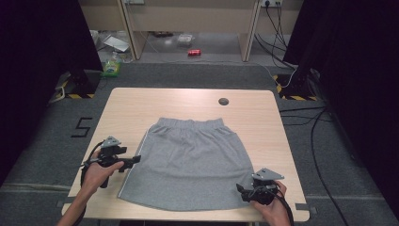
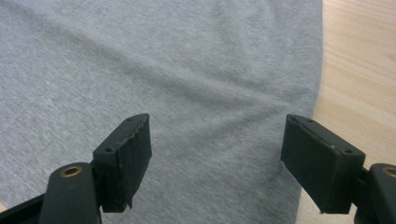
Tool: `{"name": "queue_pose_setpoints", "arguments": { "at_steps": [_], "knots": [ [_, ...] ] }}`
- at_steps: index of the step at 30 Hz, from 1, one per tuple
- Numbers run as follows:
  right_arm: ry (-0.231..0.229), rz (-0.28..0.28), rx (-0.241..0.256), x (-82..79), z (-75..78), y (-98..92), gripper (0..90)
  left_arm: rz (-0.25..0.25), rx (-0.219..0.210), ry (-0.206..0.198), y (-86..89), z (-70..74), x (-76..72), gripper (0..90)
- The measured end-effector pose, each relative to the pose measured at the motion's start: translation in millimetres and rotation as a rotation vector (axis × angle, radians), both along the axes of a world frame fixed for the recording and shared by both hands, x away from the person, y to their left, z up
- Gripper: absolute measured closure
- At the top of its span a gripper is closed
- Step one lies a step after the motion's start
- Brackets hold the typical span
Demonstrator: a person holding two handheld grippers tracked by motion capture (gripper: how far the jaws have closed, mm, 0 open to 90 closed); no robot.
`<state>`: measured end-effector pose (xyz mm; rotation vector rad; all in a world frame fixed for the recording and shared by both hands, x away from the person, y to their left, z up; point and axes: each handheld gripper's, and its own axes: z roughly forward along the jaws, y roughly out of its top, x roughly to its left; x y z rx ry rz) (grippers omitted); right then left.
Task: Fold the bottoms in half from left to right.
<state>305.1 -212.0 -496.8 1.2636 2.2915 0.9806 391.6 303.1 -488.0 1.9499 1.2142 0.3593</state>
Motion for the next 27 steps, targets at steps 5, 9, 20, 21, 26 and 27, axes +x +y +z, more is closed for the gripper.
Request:
{"name": "queue_pose_setpoints", "arguments": {
  "at_steps": [5,9,20,21,26,27],
  "knots": [
    [-0.004,0.004,-0.001,0.6,-0.3,1.7,24.7,0.008,-0.007,0.000,-5.7,2.3,12.7,19.7],
    [0.003,0.006,0.001,0.5,-0.6,3.1,24.7,0.004,-0.014,0.001,-11.2,5.3,21.4,19.8],
    [0.000,0.012,0.003,1.3,-0.7,5.5,24.7,0.017,-0.024,0.017,-24.0,5.5,53.4,23.9],
    [-0.001,0.012,0.004,1.3,-0.6,5.8,24.8,0.023,-0.023,0.021,-25.5,5.4,56.9,24.2],
    [-0.003,0.018,0.008,1.0,0.1,6.7,24.8,0.033,-0.015,0.028,-29.5,6.5,71.0,25.8],
    [-0.005,0.019,0.009,1.0,0.2,6.7,24.8,0.039,-0.007,0.029,-30.9,6.9,77.3,27.2]
  ]
}}
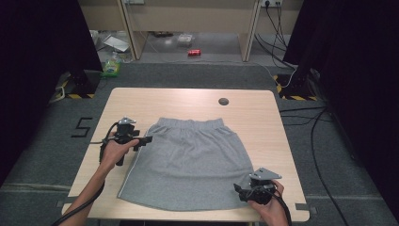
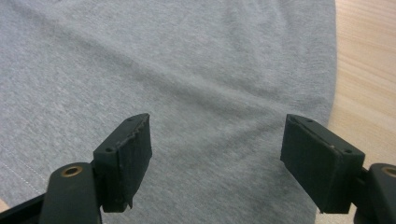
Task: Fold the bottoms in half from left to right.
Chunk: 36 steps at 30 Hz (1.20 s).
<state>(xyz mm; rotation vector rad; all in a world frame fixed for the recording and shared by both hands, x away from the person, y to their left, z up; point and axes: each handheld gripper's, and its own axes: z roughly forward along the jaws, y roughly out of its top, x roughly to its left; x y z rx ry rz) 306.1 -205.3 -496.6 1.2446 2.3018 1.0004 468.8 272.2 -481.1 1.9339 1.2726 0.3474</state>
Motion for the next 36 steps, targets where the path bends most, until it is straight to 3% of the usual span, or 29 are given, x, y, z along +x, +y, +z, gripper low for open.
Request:
{"name": "queue_pose_setpoints", "arguments": {
  "at_steps": [12,23,29,36],
  "knots": [
    [-0.014,0.014,0.007,-0.6,1.7,4.3,24.9,0.033,0.041,0.017,-16.8,-0.6,36.9,37.6],
    [-0.023,0.028,0.012,-1.4,3.3,10.6,25.1,0.054,0.054,0.034,-28.7,-4.9,61.9,44.5],
    [-0.027,0.044,0.010,-1.5,3.2,14.8,25.3,0.060,0.064,0.046,-33.0,-7.2,68.8,46.7],
    [-0.035,0.052,0.025,-2.0,4.8,21.8,25.4,0.050,0.104,0.065,-41.1,-14.6,76.1,51.4]
  ]
}}
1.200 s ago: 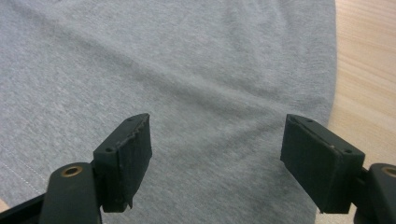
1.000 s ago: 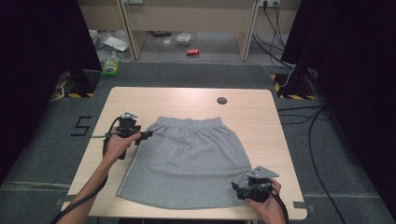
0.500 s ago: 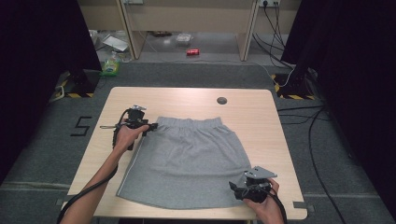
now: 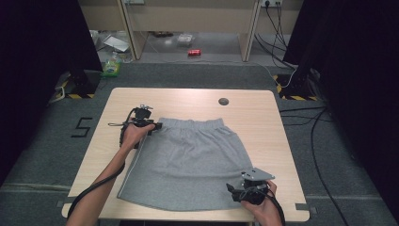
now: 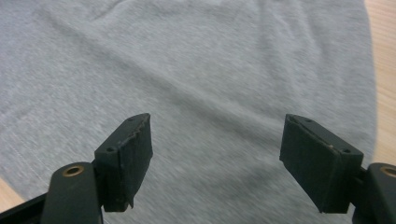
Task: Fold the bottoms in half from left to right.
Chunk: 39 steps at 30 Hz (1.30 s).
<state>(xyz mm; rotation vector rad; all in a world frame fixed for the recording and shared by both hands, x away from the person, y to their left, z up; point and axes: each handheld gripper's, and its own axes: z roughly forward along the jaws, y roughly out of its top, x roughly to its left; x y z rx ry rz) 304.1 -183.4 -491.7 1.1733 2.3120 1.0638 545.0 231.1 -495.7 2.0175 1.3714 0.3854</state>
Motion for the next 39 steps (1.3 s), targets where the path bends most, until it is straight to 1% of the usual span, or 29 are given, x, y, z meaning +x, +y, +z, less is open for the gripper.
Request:
{"name": "queue_pose_setpoints", "arguments": {
  "at_steps": [3,5,7,8,10,11,12,14,15,16,18,19,20,21,22,24,25,27,29,30,31,32,33,37,39],
  "knots": [
    [-0.003,0.013,-0.001,0.0,-0.3,4.9,25.5,-0.002,0.011,0.011,-2.1,-2.8,2.0,53.2],
    [-0.002,0.038,-0.002,-0.3,-1.4,13.7,25.7,-0.003,0.024,0.019,-4.4,-5.9,5.7,54.1],
    [-0.001,0.053,-0.001,-0.7,-2.7,20.4,25.8,-0.005,0.028,0.017,-4.6,-5.9,6.8,55.4],
    [-0.001,0.053,-0.001,-0.7,-2.7,20.4,25.8,-0.009,0.037,0.016,-5.0,-5.7,7.6,55.4],
    [-0.002,0.069,0.001,-1.1,-3.7,27.1,25.9,-0.022,0.056,0.015,-6.7,-5.1,8.0,59.2],
    [-0.003,0.084,0.010,-1.3,-3.9,33.9,26.2,-0.028,0.058,0.017,-7.7,-4.6,7.9,64.6],
    [-0.003,0.084,0.010,-1.3,-3.9,33.9,26.2,-0.031,0.063,0.013,-8.8,-4.7,7.6,64.6],
    [-0.007,0.096,0.017,-1.4,-3.5,41.1,26.2,-0.037,0.072,0.003,-10.6,-4.9,7.4,69.1],
    [-0.011,0.106,0.030,-1.2,-3.0,49.3,26.2,-0.037,0.074,-0.001,-11.1,-5.1,7.4,72.1],
    [-0.011,0.113,0.038,-1.0,-2.9,53.9,26.2,-0.042,0.083,-0.004,-11.5,-4.8,8.2,72.9],
    [-0.013,0.130,0.041,-0.4,-2.6,63.4,26.3,-0.041,0.089,-0.007,-11.4,-4.8,8.5,74.2],
    [-0.013,0.130,0.041,-0.4,-2.6,63.4,26.3,-0.039,0.092,-0.010,-11.2,-4.9,8.6,74.2],
    [-0.016,0.148,0.046,0.5,-3.1,73.6,26.3,-0.039,0.094,-0.012,-10.9,-5.0,8.6,75.0],
    [-0.016,0.148,0.046,0.5,-3.1,73.6,26.3,-0.040,0.094,-0.013,-10.8,-5.1,8.5,75.0],
    [-0.015,0.157,0.048,1.3,-3.6,78.8,26.4,-0.041,0.097,-0.015,-10.7,-5.2,8.2,75.2],
    [-0.013,0.183,0.044,3.9,-5.3,94.3,26.6,-0.046,0.108,-0.021,-10.7,-5.2,7.0,76.3],
    [-0.013,0.191,0.042,4.8,-5.7,99.4,26.6,-0.046,0.108,-0.021,-10.7,-5.2,7.0,76.4],
    [-0.012,0.206,0.045,6.4,-5.9,110.3,26.6,-0.049,0.124,-0.023,-10.5,-4.7,6.4,76.8],
    [-0.017,0.227,0.048,7.6,-5.1,122.2,26.8,-0.051,0.127,-0.023,-9.8,-4.7,6.3,77.1],
    [-0.017,0.227,0.048,7.6,-5.1,122.2,26.8,-0.051,0.129,-0.025,-9.3,-4.7,5.9,77.1],
    [-0.020,0.237,0.052,8.0,-4.5,128.3,26.9,-0.052,0.136,-0.026,-8.3,-4.6,5.3,77.4],
    [-0.021,0.257,0.061,8.4,-3.0,139.9,27.0,-0.054,0.141,-0.027,-7.4,-4.5,4.9,77.6],
    [-0.021,0.257,0.061,8.4,-3.0,139.9,27.0,-0.054,0.145,-0.029,-6.1,-4.5,4.3,77.6],
    [-0.004,0.297,0.095,10.6,-2.6,162.8,27.4,-0.047,0.154,-0.028,1.9,-4.4,1.5,77.7],
    [-0.003,0.303,0.099,10.7,-3.4,166.5,27.4,-0.043,0.157,-0.029,6.5,-4.4,-0.1,77.7]
  ]
}}
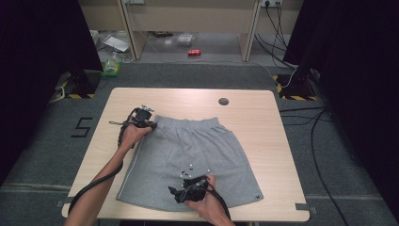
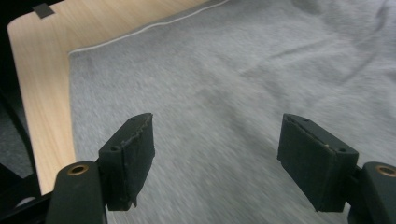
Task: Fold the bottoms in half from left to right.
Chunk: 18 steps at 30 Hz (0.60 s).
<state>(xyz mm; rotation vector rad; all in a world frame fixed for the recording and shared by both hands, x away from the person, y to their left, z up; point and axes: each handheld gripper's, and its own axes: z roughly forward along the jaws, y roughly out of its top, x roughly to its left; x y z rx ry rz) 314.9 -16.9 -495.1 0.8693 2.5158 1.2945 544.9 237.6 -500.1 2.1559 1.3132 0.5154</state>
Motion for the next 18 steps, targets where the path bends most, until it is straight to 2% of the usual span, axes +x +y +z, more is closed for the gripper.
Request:
{"name": "queue_pose_setpoints", "arguments": {
  "at_steps": [2,5,10,18],
  "knots": [
    [0.015,0.017,0.001,-0.5,-1.6,9.8,27.6,0.001,0.000,-0.002,2.5,-0.2,-1.8,77.8],
    [0.015,0.029,0.001,-0.7,-2.0,17.3,27.6,-0.005,0.015,-0.005,4.1,0.1,-4.7,77.8],
    [0.008,0.070,0.006,-1.6,-1.2,41.8,29.3,-0.010,0.026,-0.001,6.3,0.7,-7.6,77.8],
    [0.002,0.110,0.002,-4.1,-2.0,70.3,30.7,-0.009,0.012,0.002,10.4,0.3,-8.8,77.8]
  ]
}}
